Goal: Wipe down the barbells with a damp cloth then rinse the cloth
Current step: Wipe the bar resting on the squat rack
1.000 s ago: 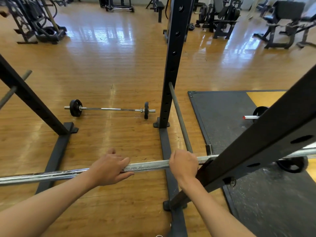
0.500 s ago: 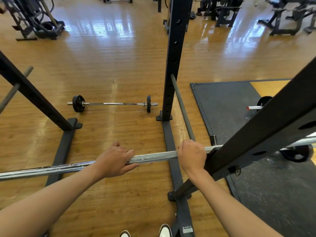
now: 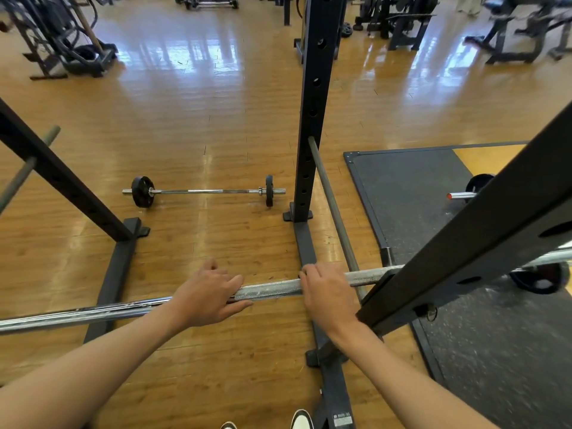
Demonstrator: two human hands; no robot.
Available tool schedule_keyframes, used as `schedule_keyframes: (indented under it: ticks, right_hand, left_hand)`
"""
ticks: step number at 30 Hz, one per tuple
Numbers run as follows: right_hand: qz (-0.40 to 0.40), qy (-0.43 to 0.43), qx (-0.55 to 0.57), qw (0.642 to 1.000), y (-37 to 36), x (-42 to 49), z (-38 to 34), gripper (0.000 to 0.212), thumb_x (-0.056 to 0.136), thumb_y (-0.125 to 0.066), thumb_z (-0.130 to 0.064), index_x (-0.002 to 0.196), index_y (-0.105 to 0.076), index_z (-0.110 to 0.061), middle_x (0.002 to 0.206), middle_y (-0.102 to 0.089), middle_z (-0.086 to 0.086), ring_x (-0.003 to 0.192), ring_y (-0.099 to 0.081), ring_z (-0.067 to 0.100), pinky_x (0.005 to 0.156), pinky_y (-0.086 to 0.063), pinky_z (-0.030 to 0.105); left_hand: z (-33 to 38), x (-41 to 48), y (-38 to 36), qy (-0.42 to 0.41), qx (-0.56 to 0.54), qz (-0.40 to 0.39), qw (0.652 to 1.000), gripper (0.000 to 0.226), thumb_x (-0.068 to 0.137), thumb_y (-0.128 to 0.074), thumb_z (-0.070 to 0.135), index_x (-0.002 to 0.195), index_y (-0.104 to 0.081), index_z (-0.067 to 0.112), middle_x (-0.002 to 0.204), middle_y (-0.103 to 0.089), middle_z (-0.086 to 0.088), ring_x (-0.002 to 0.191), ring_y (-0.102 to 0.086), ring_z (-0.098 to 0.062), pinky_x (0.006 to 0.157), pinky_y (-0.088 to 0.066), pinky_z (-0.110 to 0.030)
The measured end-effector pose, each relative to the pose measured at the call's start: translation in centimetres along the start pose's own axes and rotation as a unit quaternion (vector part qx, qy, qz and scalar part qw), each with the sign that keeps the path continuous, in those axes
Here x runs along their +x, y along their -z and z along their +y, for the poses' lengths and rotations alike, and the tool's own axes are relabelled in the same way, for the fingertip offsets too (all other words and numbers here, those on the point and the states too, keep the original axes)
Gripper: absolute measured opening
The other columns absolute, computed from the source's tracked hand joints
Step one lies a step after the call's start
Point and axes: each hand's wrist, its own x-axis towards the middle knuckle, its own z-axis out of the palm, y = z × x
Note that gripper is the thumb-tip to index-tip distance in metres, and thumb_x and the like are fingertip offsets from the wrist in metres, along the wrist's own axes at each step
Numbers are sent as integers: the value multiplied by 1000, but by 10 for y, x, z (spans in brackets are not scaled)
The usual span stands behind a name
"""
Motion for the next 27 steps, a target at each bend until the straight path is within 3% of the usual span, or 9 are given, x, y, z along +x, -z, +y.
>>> schedule_keyframes:
  ticks: [3, 6, 9, 12, 16, 19, 22, 25, 27]
  right_hand:
    - [-2, 45, -26, 999, 7, -6, 36, 29, 105, -42, -32, 94, -67, -21, 82, -64, -8, 75, -58, 13, 82, -50, 33]
    - [-8, -70, -67, 995, 13, 1, 47, 29, 102, -45, -28, 78, -60, -24, 68, -52, -11, 63, -49, 11, 75, -51, 35]
    - [-18, -159, -85, 983, 7, 20, 18, 30, 99, -52, -26, 72, -64, -21, 61, -55, -8, 56, -53, 13, 60, -49, 29]
    - [-17, -75, -47, 996, -5, 16, -17, 23, 93, -60, -16, 70, -60, -20, 60, -55, -4, 53, -50, 15, 53, -40, 27]
    - [3, 75, -3, 997, -2, -6, 14, 21, 103, -48, -28, 96, -66, -20, 83, -63, -6, 75, -57, 14, 79, -50, 33]
    - [-20, -13, -44, 999, 11, 2, 42, 33, 104, -36, -29, 80, -59, -25, 71, -56, -12, 63, -52, 10, 78, -50, 35]
    - [-44, -131, -63, 988, 8, 21, 23, 33, 100, -40, -25, 70, -53, -24, 62, -52, -10, 55, -48, 12, 70, -44, 33]
    - [-57, -95, -44, 993, -3, 25, -19, 30, 98, -46, -20, 68, -53, -23, 58, -48, -7, 52, -44, 14, 63, -43, 31]
    - [-37, -38, -2, 999, -9, 13, -28, 29, 101, -42, -25, 78, -59, -24, 69, -56, -8, 62, -49, 13, 74, -48, 32]
  left_hand:
    - [0, -1, -1, 4, 0, -6, 1000, 51, 100, -32, 69, 78, -51, 27, 61, -53, 14, 55, -50, -12, 75, -42, -36]
    - [-1, -1, -2, 6, 3, -8, 1000, 53, 99, -30, 70, 78, -51, 26, 61, -53, 13, 54, -49, -13, 76, -42, -36]
    - [0, -1, -3, 8, 3, -14, 1000, 54, 99, -28, 70, 79, -52, 26, 61, -53, 13, 54, -50, -13, 76, -41, -36]
    - [0, -1, -2, 12, -6, -22, 1000, 55, 100, -27, 70, 80, -52, 26, 62, -55, 12, 55, -51, -13, 78, -42, -36]
    - [0, -2, -2, 14, -7, -26, 1000, 55, 100, -27, 71, 80, -51, 26, 62, -55, 12, 56, -51, -13, 79, -43, -37]
    - [0, -2, -2, 13, -3, -23, 1000, 55, 99, -27, 70, 79, -51, 26, 61, -55, 12, 55, -51, -13, 79, -43, -36]
    - [0, -2, -3, 15, 6, -20, 1000, 55, 99, -28, 70, 78, -52, 25, 60, -54, 12, 55, -50, -13, 81, -44, -37]
    - [0, -2, -2, 15, -1, -31, 999, 56, 99, -27, 71, 78, -51, 25, 61, -54, 12, 56, -49, -13, 82, -45, -37]
    - [0, -1, -1, 14, -1, -30, 999, 56, 100, -27, 71, 78, -50, 25, 61, -54, 12, 55, -49, -14, 80, -45, -37]
